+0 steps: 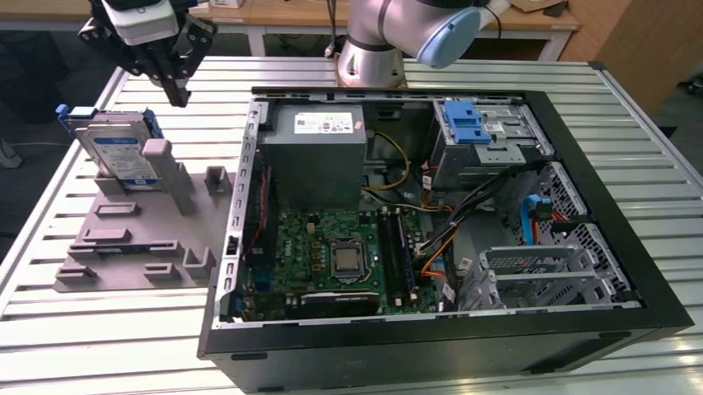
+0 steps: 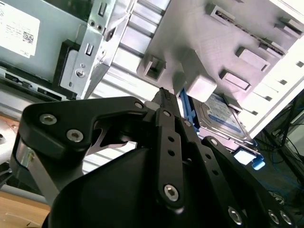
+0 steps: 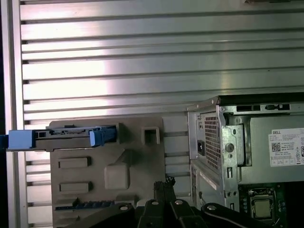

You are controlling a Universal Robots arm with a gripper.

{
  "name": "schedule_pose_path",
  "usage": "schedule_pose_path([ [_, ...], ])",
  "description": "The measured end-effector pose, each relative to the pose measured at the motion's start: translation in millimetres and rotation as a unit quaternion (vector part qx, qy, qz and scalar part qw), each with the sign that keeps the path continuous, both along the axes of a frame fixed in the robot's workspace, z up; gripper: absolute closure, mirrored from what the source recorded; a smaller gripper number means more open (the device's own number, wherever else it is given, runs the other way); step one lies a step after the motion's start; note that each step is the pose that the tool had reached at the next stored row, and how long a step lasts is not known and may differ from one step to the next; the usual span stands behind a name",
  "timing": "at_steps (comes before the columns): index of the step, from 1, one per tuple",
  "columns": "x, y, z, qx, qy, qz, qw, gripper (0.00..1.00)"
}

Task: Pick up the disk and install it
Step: 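Reach for the disk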

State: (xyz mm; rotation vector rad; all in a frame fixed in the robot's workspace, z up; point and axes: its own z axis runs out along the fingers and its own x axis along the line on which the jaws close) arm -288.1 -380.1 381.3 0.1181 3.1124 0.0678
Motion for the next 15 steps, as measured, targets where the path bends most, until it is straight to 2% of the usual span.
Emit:
schedule_pose_path([
  [15,-2.4,1.1,-0.5,0.0000,-0.0001,0.000,1.0000,0.89],
])
